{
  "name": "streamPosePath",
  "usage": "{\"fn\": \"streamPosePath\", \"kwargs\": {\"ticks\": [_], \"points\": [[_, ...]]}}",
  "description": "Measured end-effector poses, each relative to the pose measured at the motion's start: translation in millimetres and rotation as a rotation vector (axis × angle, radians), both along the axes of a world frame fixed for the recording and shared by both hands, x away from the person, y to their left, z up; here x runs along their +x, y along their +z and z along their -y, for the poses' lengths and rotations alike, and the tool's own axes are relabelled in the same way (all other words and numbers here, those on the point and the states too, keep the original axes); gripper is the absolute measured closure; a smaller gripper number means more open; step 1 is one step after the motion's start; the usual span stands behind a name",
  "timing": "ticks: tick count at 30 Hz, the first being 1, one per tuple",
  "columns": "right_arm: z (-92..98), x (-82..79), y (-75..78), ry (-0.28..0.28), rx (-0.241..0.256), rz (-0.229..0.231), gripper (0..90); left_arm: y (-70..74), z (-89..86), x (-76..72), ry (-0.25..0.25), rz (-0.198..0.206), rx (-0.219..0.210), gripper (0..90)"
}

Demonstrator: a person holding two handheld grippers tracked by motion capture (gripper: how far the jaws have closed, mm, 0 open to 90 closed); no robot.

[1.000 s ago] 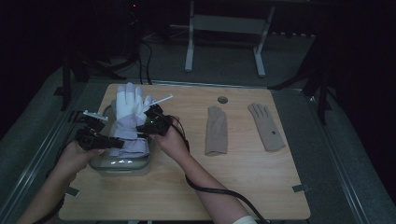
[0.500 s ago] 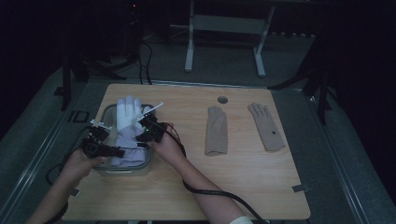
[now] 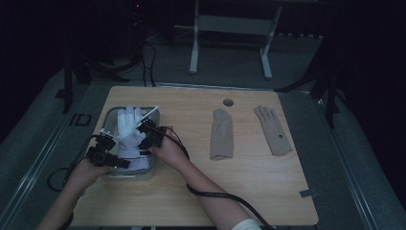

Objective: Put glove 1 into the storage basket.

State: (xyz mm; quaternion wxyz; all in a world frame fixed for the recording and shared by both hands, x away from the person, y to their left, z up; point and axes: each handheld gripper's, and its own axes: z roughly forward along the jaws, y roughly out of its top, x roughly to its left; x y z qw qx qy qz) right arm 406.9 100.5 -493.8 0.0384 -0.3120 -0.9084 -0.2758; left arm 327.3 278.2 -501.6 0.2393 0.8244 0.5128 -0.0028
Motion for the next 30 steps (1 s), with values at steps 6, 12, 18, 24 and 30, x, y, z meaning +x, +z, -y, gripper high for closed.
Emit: {"fn": "streamPosePath", "kwargs": {"ticks": [6, 12, 18, 24, 30], "points": [[-2.3, -0.8, 2.9, 0.014, -0.006, 0.027, 61.9, 1.4, 2.2, -4.3, 0.025, 0.046, 0.028, 47.7], [4.2, 0.0, 16.3, 0.013, 0.023, 0.087, 34.3, 13.0, -0.6, -11.5, 0.084, 0.142, 0.020, 40.8], [15.8, -1.0, 31.1, 0.058, 0.083, 0.085, 18.5, 27.6, 6.7, -16.5, 0.110, 0.215, -0.020, 28.4], [31.9, -3.2, 43.4, 0.060, 0.111, 0.135, 17.1, 36.6, 17.4, -20.1, 0.122, 0.277, -0.076, 21.7], [61.9, -3.6, 52.9, 0.040, 0.135, 0.156, 17.9, 42.3, 35.9, -24.9, 0.099, 0.320, -0.120, 21.7]]}}
